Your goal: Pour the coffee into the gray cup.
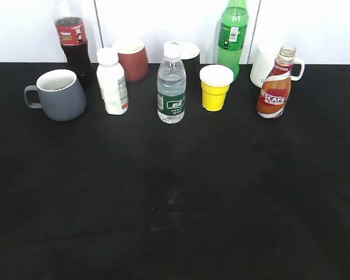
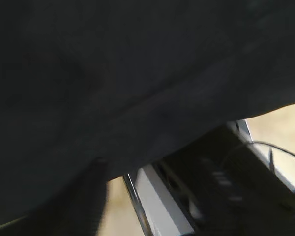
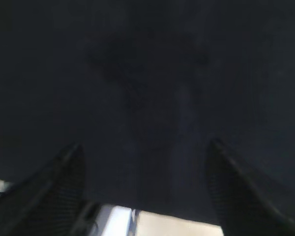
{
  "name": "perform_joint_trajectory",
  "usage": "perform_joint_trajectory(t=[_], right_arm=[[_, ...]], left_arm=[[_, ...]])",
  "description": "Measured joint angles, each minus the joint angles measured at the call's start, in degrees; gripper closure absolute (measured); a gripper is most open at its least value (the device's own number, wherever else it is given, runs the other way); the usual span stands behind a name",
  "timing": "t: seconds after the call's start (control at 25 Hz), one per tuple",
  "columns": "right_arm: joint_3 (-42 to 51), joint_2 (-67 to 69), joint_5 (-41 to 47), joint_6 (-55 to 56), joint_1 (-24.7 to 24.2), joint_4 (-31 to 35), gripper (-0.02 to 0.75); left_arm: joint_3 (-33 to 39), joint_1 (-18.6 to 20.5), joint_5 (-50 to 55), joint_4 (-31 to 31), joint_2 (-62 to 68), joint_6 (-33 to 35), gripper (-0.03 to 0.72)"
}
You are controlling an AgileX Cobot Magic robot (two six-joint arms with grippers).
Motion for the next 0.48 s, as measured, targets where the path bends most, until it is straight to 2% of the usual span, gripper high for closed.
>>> perform_joint_trajectory(t=[0.04, 0.08, 0.24, 0.4, 0.48], right_arm=[[0.00, -4.58, 1.67, -0.07, 0.00, 0.27, 0.173], [0.00, -9.69, 2.94, -0.07, 0.00, 0.34, 0.173], [1.51, -27.85, 3.98, 1.61, 0.00, 0.58, 0.173], [14.66, -44.31, 5.24, 1.94, 0.00, 0.58, 0.173], [23.40, -51.56, 6.20, 1.94, 0.00, -1.42, 0.173]], left_arm=[[0.00, 0.00, 1.26, 0.93, -5.20, 0.00, 0.184], [0.00, 0.00, 2.32, 2.10, -10.02, -0.07, 0.162], [0.25, 0.00, 2.81, 8.23, -30.57, -1.15, 0.157], [0.67, 0.00, 2.96, 12.78, -41.52, -2.07, 0.160], [6.86, 0.00, 2.89, 13.56, -42.98, -2.11, 0.161]])
